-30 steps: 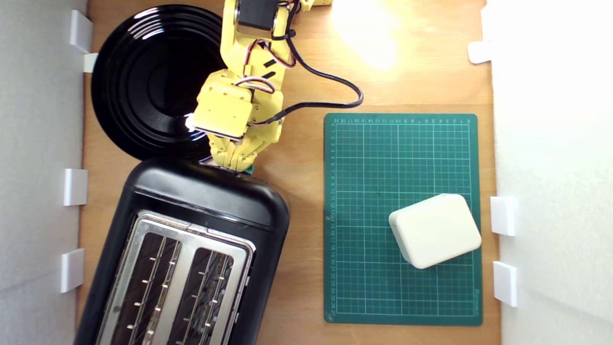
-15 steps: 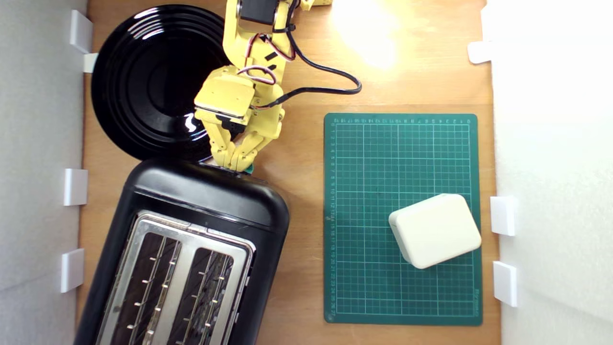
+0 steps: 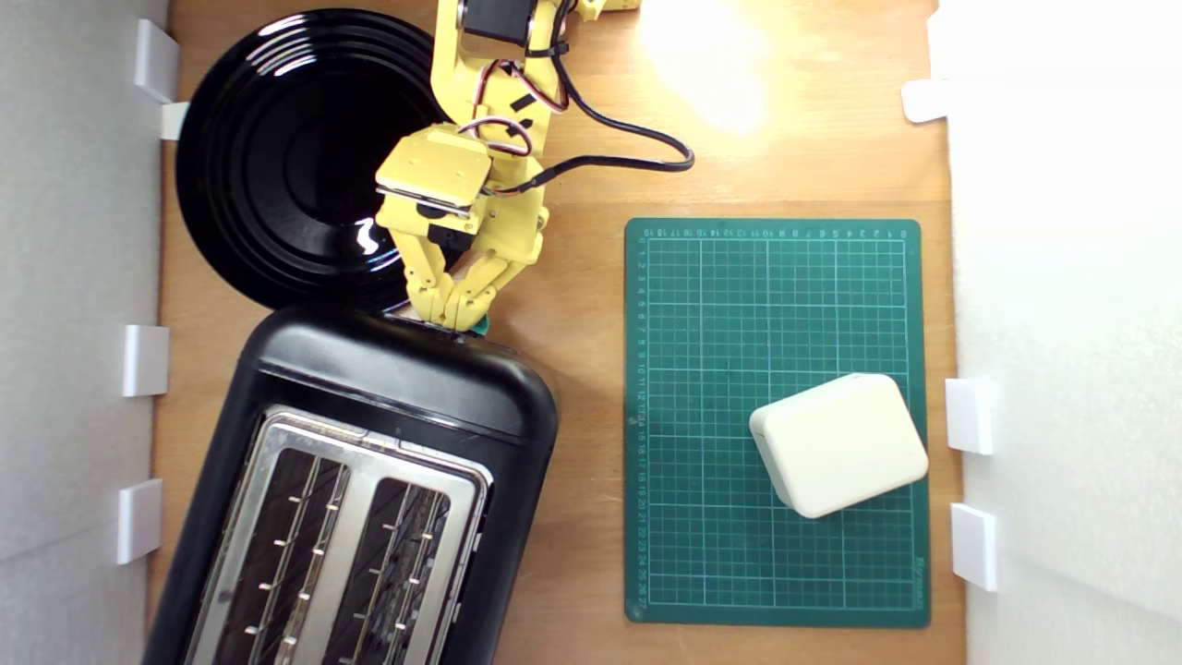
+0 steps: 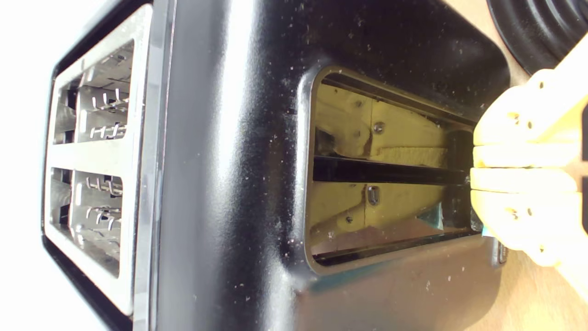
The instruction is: Start toaster
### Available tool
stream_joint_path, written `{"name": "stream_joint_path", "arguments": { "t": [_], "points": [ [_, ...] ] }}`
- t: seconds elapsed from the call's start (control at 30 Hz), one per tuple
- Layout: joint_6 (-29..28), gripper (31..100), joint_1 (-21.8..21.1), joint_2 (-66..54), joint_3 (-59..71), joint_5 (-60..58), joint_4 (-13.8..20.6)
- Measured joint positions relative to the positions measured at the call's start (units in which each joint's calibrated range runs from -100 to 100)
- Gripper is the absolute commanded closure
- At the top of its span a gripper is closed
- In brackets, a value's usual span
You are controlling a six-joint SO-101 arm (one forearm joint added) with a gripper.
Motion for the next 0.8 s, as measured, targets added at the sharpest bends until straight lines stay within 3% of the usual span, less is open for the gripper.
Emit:
{"name": "stream_joint_path", "arguments": {
  "t": [0.2, 0.43, 0.8],
  "points": [
    [0.0, 98.9, -0.27, 0.0, -2.5, 6.13, 0.1],
    [-0.97, 98.9, -0.9, -0.08, -3.8, 10.98, 3.18],
    [-2.1, 98.9, -0.99, 0.08, -6.86, 13.28, 3.47]
  ]
}}
